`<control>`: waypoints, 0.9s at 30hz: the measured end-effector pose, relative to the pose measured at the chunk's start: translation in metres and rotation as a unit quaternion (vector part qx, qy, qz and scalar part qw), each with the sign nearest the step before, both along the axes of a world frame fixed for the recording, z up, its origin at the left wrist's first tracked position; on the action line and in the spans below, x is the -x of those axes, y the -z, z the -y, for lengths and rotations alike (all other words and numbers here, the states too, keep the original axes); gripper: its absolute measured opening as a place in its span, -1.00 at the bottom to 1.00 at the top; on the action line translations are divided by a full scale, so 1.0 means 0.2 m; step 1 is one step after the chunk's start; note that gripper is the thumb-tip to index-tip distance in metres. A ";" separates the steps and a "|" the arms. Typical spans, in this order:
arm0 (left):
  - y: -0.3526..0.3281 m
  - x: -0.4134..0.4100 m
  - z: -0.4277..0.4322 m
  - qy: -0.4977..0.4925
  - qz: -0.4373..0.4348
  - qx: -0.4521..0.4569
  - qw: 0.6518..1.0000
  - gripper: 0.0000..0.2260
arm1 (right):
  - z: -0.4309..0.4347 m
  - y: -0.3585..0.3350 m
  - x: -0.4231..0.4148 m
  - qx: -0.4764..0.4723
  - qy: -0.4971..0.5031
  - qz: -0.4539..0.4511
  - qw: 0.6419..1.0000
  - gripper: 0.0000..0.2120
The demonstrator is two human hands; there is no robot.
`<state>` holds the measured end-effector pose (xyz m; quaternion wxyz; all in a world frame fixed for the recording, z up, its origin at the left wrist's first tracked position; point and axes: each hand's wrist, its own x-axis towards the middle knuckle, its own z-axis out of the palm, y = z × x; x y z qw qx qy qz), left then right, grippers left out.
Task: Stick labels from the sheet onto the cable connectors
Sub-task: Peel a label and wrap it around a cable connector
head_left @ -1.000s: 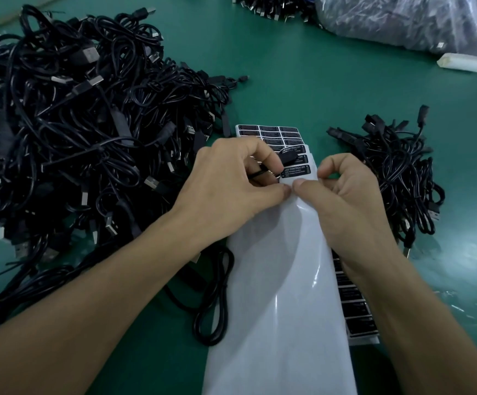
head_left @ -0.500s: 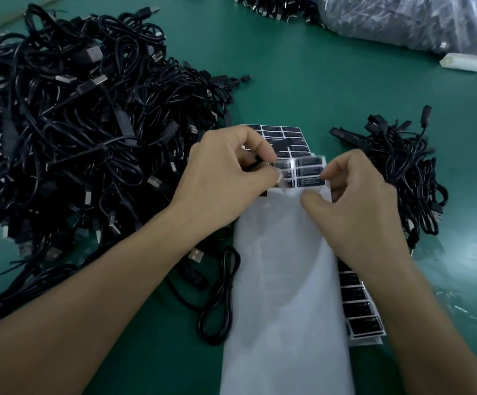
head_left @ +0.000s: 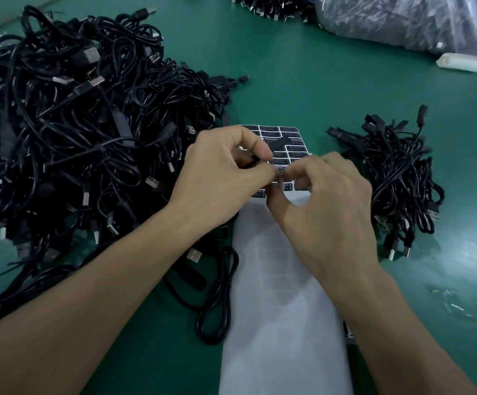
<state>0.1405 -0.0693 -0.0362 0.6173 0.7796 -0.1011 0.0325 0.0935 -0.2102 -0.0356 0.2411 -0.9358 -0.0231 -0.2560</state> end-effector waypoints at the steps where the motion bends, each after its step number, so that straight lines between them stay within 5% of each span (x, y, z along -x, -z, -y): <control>1: 0.00 0.00 0.00 0.001 0.000 0.002 1.000 -0.90 | 0.00 0.00 0.00 0.003 0.002 0.001 1.000 -0.87; 7: -0.03 0.02 0.01 -0.001 -0.007 0.025 1.000 -0.88 | 0.01 -0.01 0.00 -0.041 -0.008 -0.015 0.999 -0.95; 10: -0.03 0.02 0.01 0.009 -0.022 0.050 0.998 -0.89 | 0.05 -0.03 -0.01 -0.186 0.000 -0.035 0.982 -0.87; 16: -0.03 0.03 -0.02 0.047 -0.016 0.031 0.998 -0.79 | 0.05 -0.04 -0.02 -0.466 -0.030 -0.066 0.882 -0.63; 21: -0.04 0.05 -0.02 0.071 -0.012 0.001 0.997 -0.83 | 0.03 -0.03 -0.01 -0.456 -0.086 -0.078 0.882 -0.53; 27: -0.06 0.05 -0.05 0.058 0.088 -0.171 0.980 -0.86 | 0.11 -0.02 -0.02 -0.292 -0.075 -0.130 0.945 -0.31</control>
